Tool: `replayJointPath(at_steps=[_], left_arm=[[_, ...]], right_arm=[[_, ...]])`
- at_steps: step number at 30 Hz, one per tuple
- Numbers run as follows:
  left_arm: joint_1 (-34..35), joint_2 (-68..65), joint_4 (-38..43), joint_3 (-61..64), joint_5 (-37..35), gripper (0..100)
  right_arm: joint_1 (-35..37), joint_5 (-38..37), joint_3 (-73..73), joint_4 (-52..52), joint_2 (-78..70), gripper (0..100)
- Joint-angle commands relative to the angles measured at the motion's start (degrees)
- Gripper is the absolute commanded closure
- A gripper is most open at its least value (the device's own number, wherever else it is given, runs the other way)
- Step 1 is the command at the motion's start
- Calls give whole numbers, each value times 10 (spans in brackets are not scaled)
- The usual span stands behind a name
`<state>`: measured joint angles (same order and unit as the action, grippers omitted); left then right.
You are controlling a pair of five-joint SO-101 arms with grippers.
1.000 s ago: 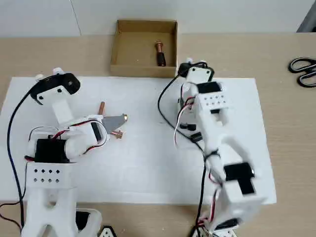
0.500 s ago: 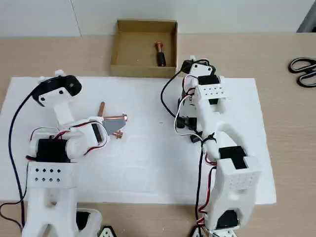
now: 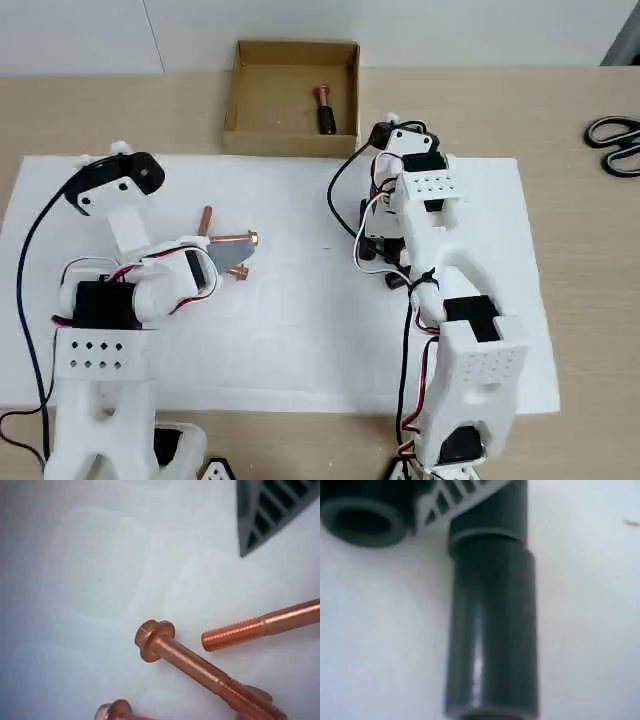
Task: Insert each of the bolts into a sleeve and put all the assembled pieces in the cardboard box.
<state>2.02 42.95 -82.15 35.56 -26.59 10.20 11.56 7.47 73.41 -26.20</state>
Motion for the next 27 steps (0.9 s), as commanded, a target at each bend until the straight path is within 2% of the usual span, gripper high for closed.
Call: replayJointPath(at_steps=[1,4,9,12,14,18,24,27], left_arm=[[-2,5,8,-7,4,625],[-2,5,8,-8,5,625],[-1,5,8,-8,96,625],[2,4,12,-9,118,625],[10,2,35,-9,121,625],[42,-4,98,-9,120,625],[22,-134,91,-83,122,625],[31,-231,90,-160,185,645]], right_arm=[[-15,3,20,26,11,980],[-33,3,61,67,41,991],[-44,3,112,127,101,996],[-44,2,113,145,140,995],[-44,-31,113,160,167,995],[-41,-156,113,189,195,995],[-44,-197,112,230,198,995],[-44,-197,112,230,198,995]])
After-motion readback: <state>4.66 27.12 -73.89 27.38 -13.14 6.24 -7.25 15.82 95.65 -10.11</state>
